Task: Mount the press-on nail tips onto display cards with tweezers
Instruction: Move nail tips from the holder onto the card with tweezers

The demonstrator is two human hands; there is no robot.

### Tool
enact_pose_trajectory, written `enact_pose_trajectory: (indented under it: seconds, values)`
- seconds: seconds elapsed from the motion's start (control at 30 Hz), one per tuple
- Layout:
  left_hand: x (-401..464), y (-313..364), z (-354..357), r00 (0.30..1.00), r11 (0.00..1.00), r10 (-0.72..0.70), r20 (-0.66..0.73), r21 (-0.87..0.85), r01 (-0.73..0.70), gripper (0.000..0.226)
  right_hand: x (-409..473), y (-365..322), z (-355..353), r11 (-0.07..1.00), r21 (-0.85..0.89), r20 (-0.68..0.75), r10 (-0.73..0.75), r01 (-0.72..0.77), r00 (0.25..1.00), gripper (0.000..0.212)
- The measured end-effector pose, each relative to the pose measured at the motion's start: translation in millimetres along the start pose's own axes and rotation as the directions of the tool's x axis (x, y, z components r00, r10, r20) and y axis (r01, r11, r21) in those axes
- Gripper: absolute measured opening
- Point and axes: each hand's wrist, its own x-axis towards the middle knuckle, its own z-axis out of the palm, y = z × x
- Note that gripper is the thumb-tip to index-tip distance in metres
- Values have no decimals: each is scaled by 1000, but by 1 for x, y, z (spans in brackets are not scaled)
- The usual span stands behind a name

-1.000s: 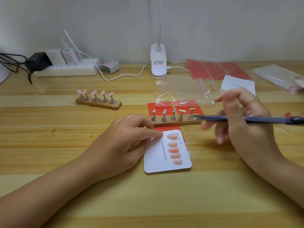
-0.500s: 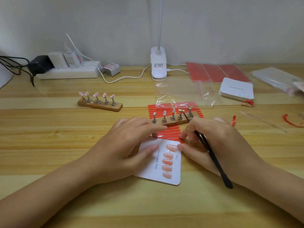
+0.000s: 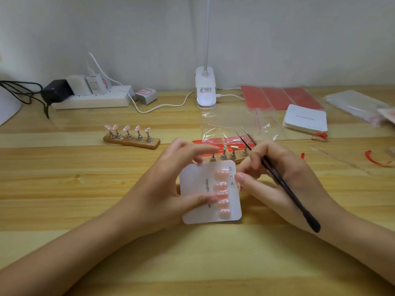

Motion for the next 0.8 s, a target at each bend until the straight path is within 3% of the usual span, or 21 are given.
enact_pose_trajectory:
  seconds: [0.07, 0.17, 0.33, 0.43, 0.53, 0.63, 0.8]
  values:
    - [3, 4, 1, 990, 963, -133, -41, -242, 119, 61, 1, -2, 0, 994, 98, 0, 39, -39, 999, 31]
    - [7, 3, 3, 931, 776, -365, 28, -543, 321, 45, 3, -2, 0, 986, 158, -43, 55, -48, 998, 30]
    - [9, -1, 7, 867, 683, -491, 88, -579, 446, 23, 6, -2, 3, 986, 157, -176, 90, -62, 980, 17]
    - [9, -4, 6, 861, 686, -501, 86, -567, 456, 22, 7, 0, -3, 956, 281, -240, 153, -82, 959, 43]
    - [8, -5, 6, 861, 681, -503, 77, -578, 450, 19, 8, 2, -8, 873, 440, -157, 304, -209, 939, 62]
    - [7, -6, 7, 860, 690, -504, 75, -564, 454, 21, 9, 1, -8, 777, 574, -66, 361, -260, 930, 53]
    - [6, -8, 7, 860, 680, -505, 73, -580, 449, 20, 11, -1, -9, 753, 591, -82, 413, -289, 907, 34]
